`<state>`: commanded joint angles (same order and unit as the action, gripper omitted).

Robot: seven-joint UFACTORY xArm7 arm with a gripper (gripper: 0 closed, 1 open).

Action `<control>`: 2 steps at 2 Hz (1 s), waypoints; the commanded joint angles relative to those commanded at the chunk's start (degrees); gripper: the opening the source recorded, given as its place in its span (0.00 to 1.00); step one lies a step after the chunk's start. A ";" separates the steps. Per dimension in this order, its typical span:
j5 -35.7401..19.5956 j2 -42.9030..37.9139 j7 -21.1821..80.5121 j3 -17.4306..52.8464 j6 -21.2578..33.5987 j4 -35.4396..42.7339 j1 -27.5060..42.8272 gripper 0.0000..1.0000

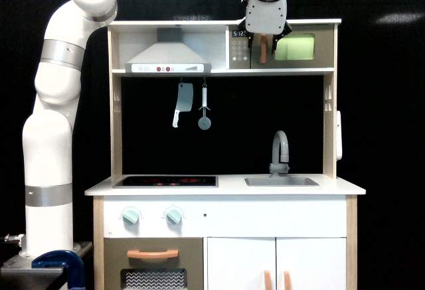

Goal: Open the oven door

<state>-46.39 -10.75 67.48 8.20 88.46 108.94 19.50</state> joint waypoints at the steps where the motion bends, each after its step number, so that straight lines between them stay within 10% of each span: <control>1: 0.21 0.81 0.48 -0.88 -0.02 -1.14 -1.14 0.00; 2: -0.15 0.14 2.10 -1.32 1.79 -0.33 -4.03 0.00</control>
<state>-46.55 -10.61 69.58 6.88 90.25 108.61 15.47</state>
